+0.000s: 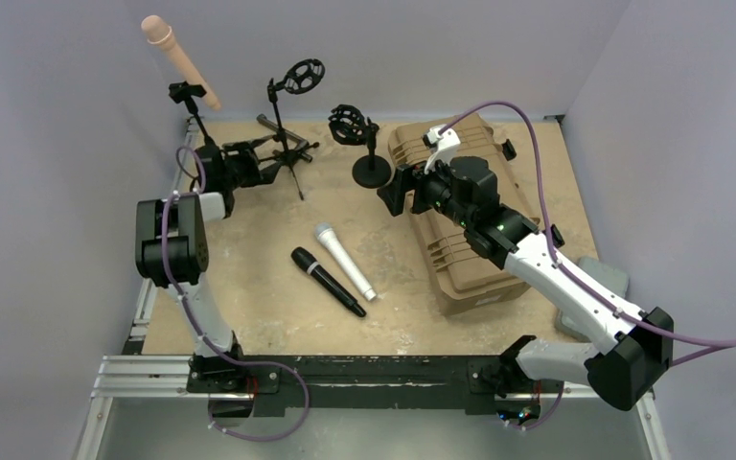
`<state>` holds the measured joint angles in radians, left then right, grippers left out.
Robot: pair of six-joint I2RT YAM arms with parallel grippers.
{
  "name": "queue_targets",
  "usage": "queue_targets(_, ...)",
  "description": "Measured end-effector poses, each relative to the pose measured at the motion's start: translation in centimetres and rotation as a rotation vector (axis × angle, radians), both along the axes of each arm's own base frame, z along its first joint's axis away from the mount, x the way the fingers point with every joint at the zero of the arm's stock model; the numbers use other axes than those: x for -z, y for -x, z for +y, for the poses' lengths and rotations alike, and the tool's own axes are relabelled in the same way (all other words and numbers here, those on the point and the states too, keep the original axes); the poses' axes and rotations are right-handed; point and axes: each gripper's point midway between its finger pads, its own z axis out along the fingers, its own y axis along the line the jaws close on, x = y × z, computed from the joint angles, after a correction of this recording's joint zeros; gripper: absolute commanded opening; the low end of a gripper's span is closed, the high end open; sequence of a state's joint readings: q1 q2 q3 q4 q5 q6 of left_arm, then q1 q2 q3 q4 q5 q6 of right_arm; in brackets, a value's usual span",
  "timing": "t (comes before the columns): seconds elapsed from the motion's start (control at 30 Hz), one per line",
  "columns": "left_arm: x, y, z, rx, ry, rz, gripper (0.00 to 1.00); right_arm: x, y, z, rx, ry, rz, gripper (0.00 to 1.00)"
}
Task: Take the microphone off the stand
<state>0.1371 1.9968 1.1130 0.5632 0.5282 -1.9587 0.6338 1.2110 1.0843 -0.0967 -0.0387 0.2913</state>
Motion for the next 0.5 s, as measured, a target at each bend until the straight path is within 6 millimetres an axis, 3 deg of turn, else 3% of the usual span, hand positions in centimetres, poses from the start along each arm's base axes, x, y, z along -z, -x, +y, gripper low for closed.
queue_targets(0.17,-0.4,5.3,-0.9,0.06,-0.166,-0.013,0.69,0.0,0.0,0.0,0.0,0.0,-0.001,0.81)
queue_targets(0.27,-2.0,7.9,-1.3,0.103,-0.294,-0.057,0.68,0.0,0.0,0.0,0.0,0.0,-0.001,0.81)
queue_targets(0.4,-5.6,10.4,-1.1,0.145,-0.544,-0.161,0.67,0.0,0.0,0.0,0.0,0.0,-0.001,0.81)
queue_targets(0.5,-9.3,10.9,-1.1,0.165,-0.747,-0.23,0.66,-0.1,0.0,0.0,0.0,-0.001,-0.003,0.81)
